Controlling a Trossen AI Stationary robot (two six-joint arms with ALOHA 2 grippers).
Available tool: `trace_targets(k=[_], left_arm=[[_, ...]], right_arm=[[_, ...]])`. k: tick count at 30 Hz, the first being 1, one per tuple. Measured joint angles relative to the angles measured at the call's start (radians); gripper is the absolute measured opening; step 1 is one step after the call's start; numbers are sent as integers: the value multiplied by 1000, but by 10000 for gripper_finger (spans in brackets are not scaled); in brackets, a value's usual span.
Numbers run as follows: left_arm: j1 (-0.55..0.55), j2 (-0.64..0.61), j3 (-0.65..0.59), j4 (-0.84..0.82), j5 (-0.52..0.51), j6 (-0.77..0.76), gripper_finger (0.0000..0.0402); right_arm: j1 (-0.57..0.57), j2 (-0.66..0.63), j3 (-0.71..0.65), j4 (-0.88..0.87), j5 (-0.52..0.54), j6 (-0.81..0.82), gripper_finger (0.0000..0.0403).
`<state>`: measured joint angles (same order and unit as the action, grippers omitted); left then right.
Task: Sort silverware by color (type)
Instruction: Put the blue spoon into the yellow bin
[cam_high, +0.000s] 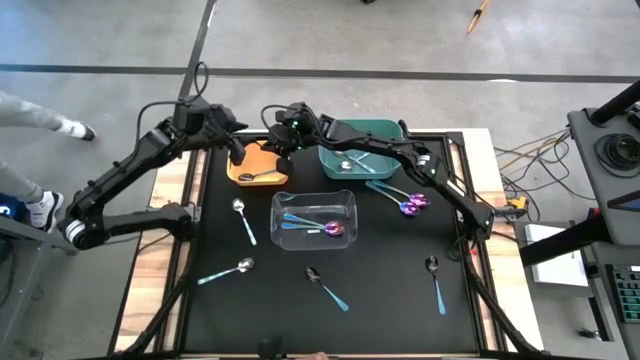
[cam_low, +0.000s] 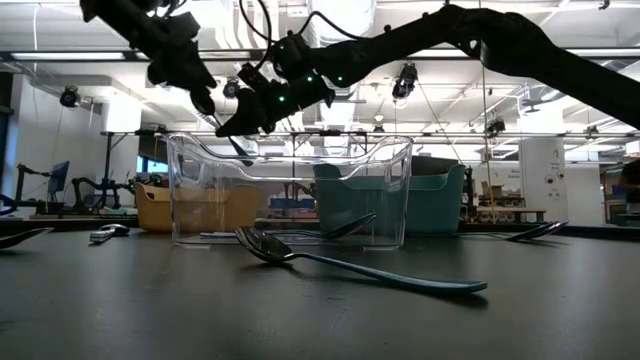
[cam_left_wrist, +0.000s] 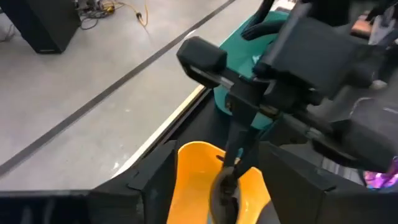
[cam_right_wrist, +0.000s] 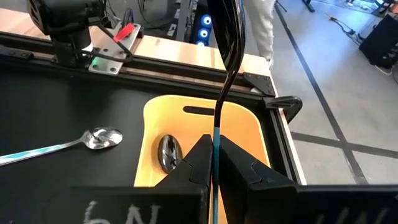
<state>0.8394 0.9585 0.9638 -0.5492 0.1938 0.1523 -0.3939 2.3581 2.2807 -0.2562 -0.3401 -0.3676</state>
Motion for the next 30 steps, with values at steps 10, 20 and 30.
trace_targets(k=[10,20,30], left_arm=[[-1,4,58,-112,-1,167,235],[-1,14,41,-135,-2,170,206],[-1,38,40,-151,-3,151,92]], right_arm=[[-1,-1,0,0,0,-15,8],[-1,-1,0,0,0,-19,9],[-1,-2,0,0,0,-19,9]])
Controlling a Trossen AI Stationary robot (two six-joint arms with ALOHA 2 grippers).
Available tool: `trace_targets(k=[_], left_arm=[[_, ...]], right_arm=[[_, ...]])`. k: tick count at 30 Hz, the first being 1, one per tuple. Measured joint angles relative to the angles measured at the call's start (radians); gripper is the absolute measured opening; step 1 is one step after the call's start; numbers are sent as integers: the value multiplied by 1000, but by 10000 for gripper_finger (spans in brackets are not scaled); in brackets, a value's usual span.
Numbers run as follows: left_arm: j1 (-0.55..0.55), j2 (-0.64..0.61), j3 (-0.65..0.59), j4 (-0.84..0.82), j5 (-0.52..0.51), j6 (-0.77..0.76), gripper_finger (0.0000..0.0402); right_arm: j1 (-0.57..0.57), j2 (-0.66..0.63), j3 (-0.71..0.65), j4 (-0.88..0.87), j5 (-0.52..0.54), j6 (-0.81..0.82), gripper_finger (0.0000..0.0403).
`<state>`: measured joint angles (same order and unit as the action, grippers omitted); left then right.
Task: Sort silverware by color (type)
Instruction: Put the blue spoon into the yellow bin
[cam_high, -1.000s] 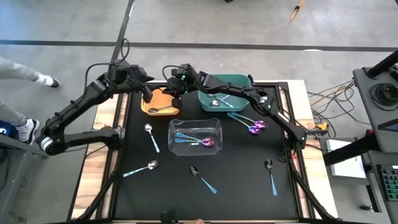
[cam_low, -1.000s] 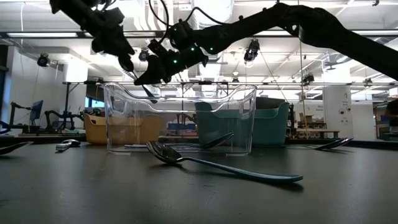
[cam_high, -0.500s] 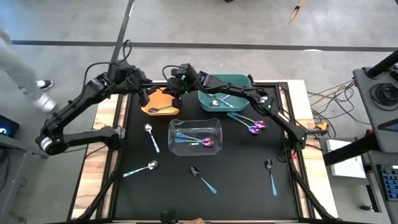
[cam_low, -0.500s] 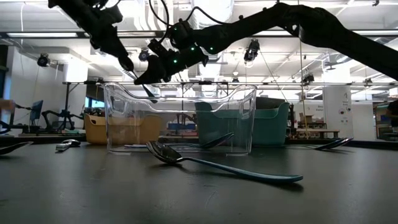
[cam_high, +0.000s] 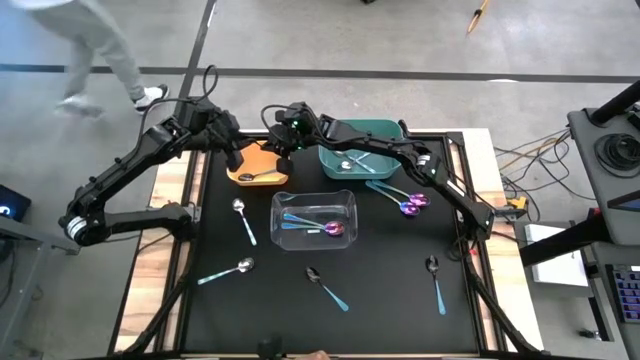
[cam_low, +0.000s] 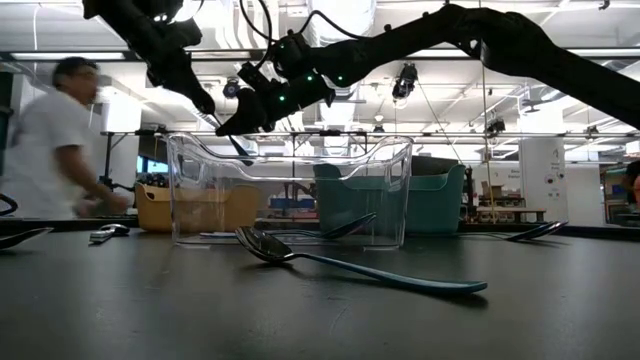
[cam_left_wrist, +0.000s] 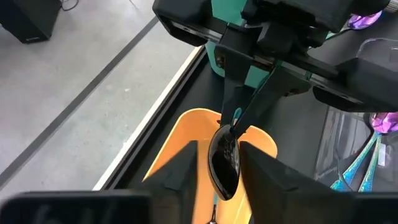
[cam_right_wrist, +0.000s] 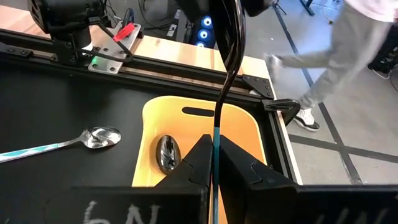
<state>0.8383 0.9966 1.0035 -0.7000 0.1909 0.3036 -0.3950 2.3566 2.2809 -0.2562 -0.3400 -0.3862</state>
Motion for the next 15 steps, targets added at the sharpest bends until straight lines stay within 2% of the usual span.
trace_targets(k=[3,5,8,15], left_arm=[[0,-1,0,1,-17,-21,30],[0,-4,0,-1,-52,-49,10],[0,-7,-1,-10,-95,-108,6],[0,-7,-1,-59,-118,-262,1]], right_arm=[[0,0,0,0,0,0,9],[0,-1,0,2,0,-1,10],[0,-2,0,6,0,-9,18],[-2,-3,0,5,0,14,69]])
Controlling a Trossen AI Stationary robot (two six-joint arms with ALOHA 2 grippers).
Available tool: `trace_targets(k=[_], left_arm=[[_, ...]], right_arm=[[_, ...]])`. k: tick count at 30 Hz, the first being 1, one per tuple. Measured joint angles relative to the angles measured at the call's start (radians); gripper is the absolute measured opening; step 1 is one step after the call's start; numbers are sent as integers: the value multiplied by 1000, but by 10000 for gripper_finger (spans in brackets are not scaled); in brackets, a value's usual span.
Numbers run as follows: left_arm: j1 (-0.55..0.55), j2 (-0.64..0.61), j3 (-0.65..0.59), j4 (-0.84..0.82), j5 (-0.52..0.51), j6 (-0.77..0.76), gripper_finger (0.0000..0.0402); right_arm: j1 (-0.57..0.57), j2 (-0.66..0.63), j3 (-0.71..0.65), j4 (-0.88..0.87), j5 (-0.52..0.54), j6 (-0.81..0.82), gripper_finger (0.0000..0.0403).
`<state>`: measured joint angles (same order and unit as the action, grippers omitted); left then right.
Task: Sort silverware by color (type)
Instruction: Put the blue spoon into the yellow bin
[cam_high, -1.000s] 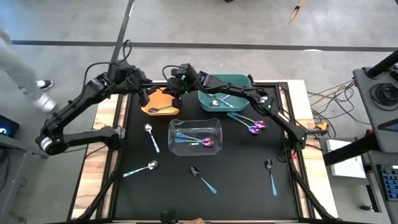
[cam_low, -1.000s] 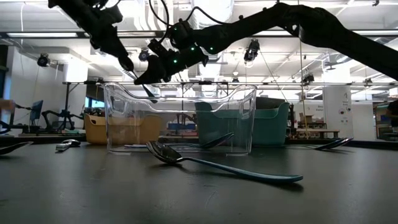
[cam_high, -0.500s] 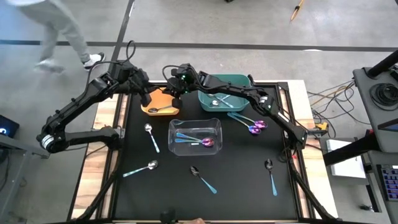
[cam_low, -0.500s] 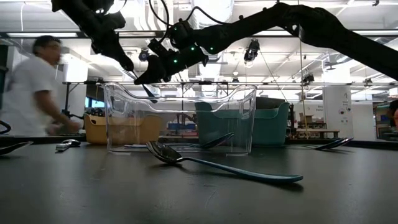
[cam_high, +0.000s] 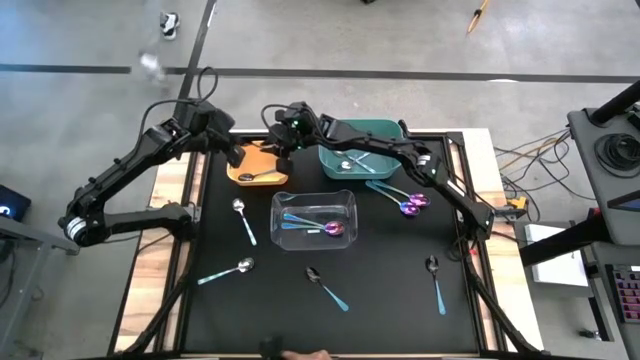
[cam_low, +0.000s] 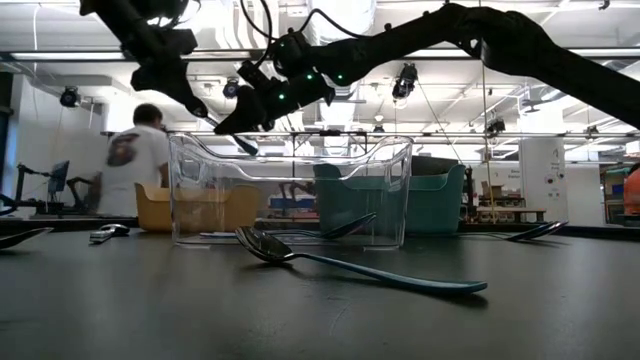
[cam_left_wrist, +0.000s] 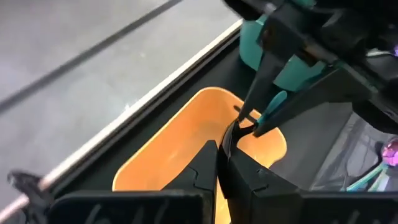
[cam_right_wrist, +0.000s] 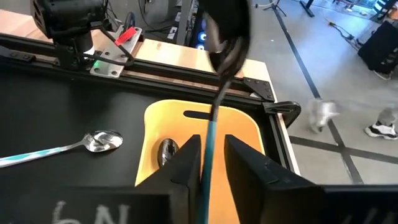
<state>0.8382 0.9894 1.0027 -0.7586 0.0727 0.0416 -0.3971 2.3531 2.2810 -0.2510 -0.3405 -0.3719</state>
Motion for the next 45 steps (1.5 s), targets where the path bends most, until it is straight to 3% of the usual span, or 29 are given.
trace_targets(k=[10,29,45], left_arm=[[0,1,-22,-71,-64,-130,0],[1,4,-193,76,-64,-219,0],[1,4,-307,182,-65,-271,0]], right_arm=[[-18,-16,0,-26,1,22,106],[-90,-164,1,-285,-4,-85,93],[-121,-174,1,-327,-142,-28,93]])
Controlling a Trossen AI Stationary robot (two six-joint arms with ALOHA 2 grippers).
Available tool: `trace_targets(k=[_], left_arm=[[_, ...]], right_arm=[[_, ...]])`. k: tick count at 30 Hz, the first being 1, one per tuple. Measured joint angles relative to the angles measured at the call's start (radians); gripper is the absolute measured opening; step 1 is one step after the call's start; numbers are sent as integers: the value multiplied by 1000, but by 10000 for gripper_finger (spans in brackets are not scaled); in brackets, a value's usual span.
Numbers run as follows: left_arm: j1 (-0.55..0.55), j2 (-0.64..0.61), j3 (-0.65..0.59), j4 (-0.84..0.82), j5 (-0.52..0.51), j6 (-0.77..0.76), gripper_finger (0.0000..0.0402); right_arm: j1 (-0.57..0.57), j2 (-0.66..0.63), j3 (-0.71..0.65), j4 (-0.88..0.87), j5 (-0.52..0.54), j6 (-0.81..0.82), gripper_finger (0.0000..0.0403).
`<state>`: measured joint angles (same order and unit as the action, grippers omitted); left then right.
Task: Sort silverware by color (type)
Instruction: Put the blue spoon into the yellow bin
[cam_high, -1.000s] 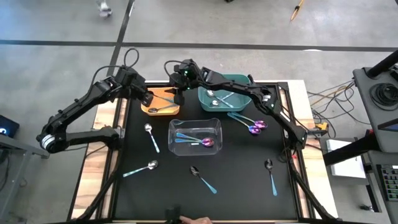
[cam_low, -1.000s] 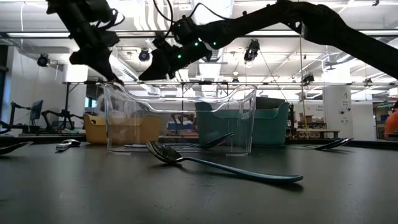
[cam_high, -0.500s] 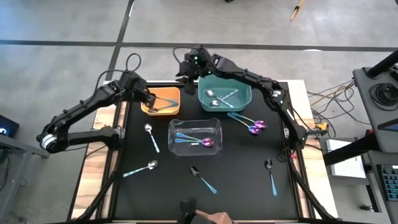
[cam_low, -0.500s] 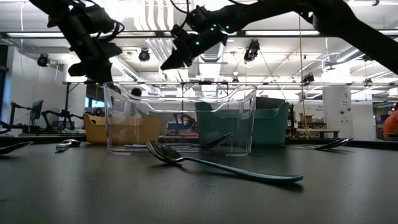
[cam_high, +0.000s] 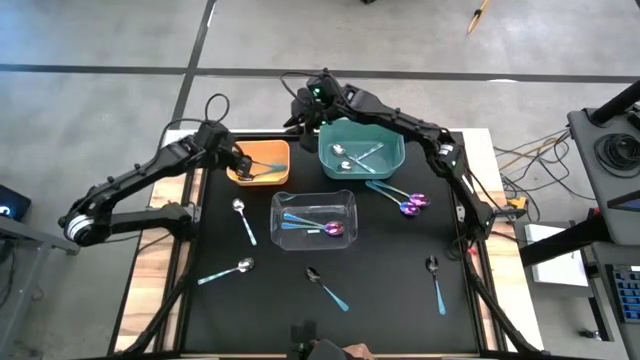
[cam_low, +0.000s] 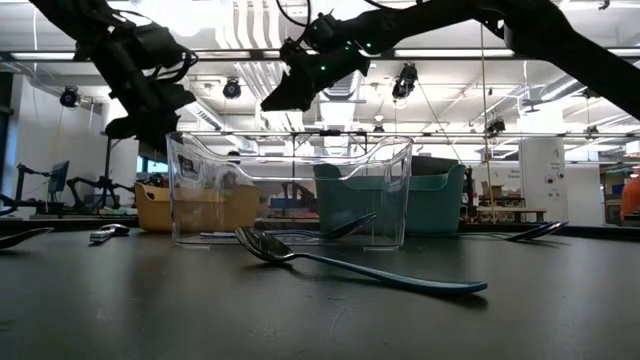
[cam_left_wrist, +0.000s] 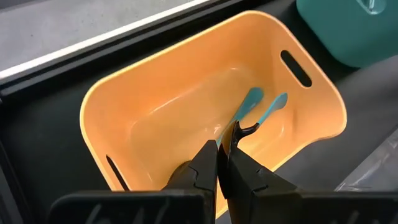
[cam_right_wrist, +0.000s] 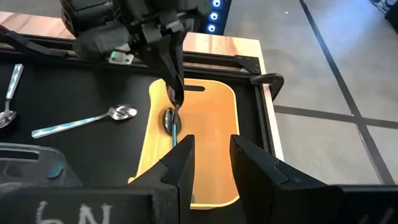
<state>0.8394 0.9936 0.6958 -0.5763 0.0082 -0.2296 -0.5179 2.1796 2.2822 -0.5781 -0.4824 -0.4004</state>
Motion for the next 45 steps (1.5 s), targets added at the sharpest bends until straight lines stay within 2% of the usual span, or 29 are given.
trace_targets(k=[9,15,21,28,45], left_arm=[[0,0,-5,0,-1,-12,0],[0,0,-5,0,-63,-17,0],[0,1,-7,0,-63,-7,0],[0,1,-68,25,-63,-15,0],[0,2,-102,69,-60,-42,0]], right_arm=[[2,0,0,-1,-4,21,93],[13,0,-5,12,-93,18,93],[23,0,-14,13,-106,-4,93],[23,1,-54,5,-230,-4,93],[32,1,-67,33,-224,-13,93]])
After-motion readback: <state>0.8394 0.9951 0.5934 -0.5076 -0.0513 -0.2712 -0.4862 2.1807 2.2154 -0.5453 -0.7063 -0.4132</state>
